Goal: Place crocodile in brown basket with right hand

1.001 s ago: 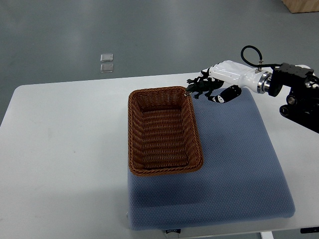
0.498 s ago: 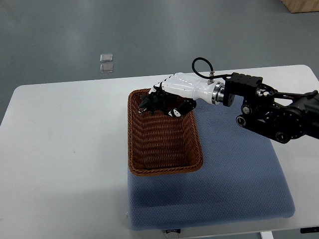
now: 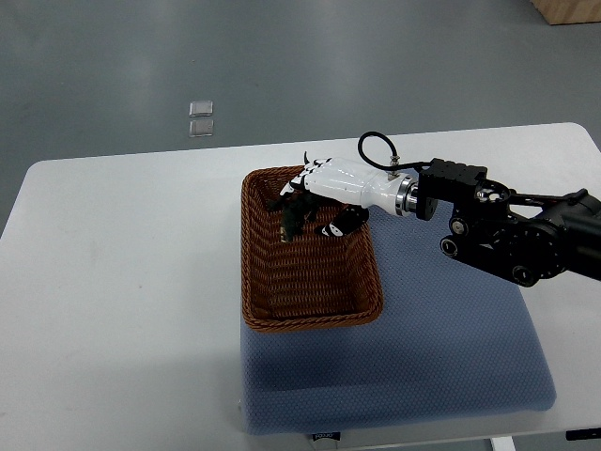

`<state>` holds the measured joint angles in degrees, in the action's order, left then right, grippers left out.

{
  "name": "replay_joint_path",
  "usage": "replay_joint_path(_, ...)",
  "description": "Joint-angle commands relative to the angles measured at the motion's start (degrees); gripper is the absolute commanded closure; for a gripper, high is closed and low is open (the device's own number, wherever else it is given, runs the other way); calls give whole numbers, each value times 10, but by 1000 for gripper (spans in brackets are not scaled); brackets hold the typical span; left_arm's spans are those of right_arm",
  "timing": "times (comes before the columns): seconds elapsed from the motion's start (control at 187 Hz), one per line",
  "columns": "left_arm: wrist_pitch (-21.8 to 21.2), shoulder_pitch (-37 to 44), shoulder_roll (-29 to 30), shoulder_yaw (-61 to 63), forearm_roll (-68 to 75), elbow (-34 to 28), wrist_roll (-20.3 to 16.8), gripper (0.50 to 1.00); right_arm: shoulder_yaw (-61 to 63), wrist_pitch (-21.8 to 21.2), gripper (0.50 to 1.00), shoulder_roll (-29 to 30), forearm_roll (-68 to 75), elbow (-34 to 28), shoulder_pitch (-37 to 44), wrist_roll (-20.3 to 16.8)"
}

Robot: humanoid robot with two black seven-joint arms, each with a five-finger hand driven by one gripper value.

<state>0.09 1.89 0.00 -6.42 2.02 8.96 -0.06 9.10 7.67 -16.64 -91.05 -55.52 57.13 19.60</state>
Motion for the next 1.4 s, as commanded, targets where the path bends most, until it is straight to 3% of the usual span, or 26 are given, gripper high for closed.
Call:
replay_joint_path(0.0,0,0,0,0,0,0,0,500,3,1,619,-1,0,1,-3,-1)
replay_joint_path(0.332,0,0,0,0,0,0,0,500,104,-7,609,-1,1,1,-40,-3)
replay_joint_path(0.493,0,0,0,0,0,0,0,500,171,-35,609,-9,9,1,-61,-4)
replay_joint_path(0.664,0,0,0,0,0,0,0,500,331,-136,609,-1,18,2,-105,-10)
replay_joint_path(0.755,0,0,0,0,0,0,1,500,434,-205,609,2,43,8,-126,-32)
replay_joint_path(0.851,0,0,0,0,0,0,0,500,505,-247,609,16,87,26,-137,-60)
replay_joint_path(1.119,0,0,0,0,0,0,0,500,566,-245,611,35,334,135,-152,-96)
replay_joint_path(1.392,0,0,0,0,0,0,0,500,564,-238,609,39,497,226,-163,-96)
